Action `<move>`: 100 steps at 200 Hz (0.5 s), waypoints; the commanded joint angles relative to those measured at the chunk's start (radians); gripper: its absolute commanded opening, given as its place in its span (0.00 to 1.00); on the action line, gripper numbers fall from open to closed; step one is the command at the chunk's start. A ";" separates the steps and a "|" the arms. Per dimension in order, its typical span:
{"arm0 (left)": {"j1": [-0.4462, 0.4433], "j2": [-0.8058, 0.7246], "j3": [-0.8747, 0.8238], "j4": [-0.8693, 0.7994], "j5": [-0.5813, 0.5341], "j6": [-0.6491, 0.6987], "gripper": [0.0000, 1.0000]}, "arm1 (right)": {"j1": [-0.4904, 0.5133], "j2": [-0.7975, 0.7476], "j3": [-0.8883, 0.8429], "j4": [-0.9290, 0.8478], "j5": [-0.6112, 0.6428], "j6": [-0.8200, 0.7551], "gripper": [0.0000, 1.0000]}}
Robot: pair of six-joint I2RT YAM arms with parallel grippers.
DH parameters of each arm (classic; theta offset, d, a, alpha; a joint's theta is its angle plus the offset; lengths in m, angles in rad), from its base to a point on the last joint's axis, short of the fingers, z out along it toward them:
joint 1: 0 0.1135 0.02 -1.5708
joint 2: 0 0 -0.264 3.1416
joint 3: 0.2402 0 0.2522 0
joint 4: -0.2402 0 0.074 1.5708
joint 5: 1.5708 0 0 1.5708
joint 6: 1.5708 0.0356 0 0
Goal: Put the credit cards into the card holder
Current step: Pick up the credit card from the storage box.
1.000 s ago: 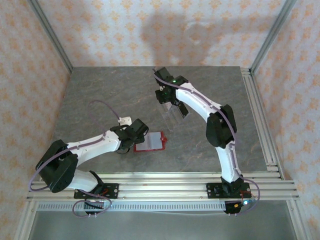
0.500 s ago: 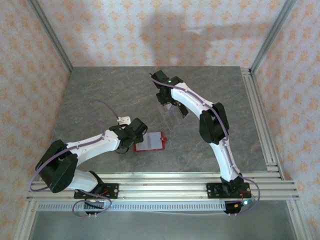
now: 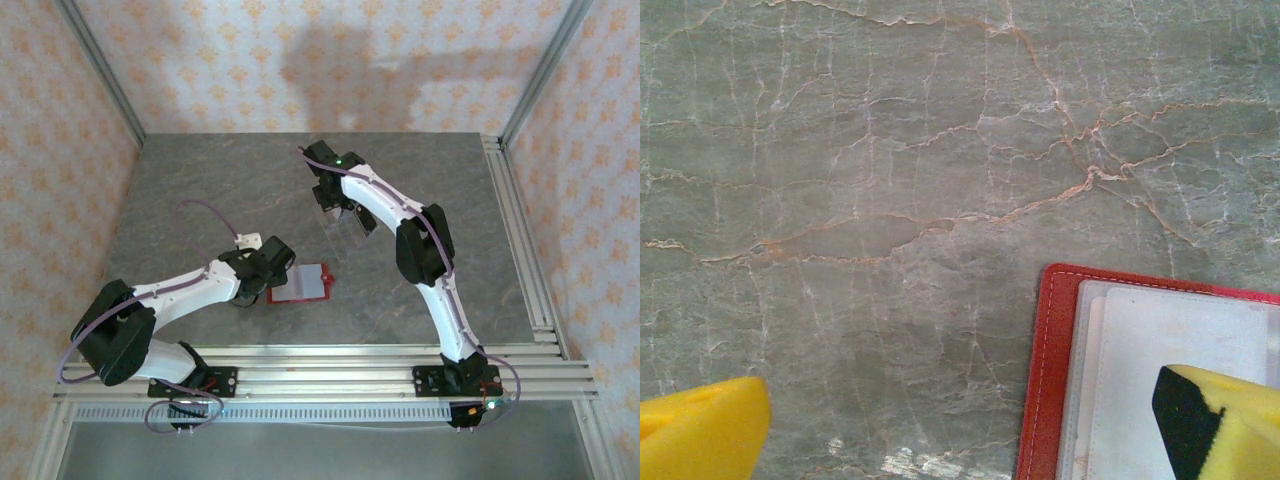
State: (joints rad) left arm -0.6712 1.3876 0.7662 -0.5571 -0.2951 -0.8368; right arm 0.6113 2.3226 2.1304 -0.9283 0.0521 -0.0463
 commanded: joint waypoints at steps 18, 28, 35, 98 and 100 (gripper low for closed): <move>0.008 0.004 0.019 -0.012 -0.015 0.007 1.00 | -0.015 0.013 0.037 -0.029 -0.035 0.008 0.04; 0.009 0.006 0.020 -0.012 -0.012 0.008 1.00 | -0.019 0.014 0.043 -0.030 -0.049 0.009 0.01; 0.009 0.006 0.022 -0.012 -0.012 0.008 1.00 | -0.022 0.015 0.048 -0.034 -0.065 0.011 0.00; 0.013 -0.005 0.055 -0.054 -0.033 0.023 1.00 | -0.036 -0.091 0.072 -0.049 -0.192 0.043 0.00; 0.013 -0.005 0.055 -0.055 -0.033 0.024 1.00 | -0.036 -0.098 0.071 -0.046 -0.196 0.045 0.00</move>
State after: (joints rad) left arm -0.6712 1.3884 0.7853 -0.5632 -0.2955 -0.8352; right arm 0.5743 2.3264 2.1777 -0.9512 -0.0822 -0.0292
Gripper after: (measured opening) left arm 0.998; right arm 0.041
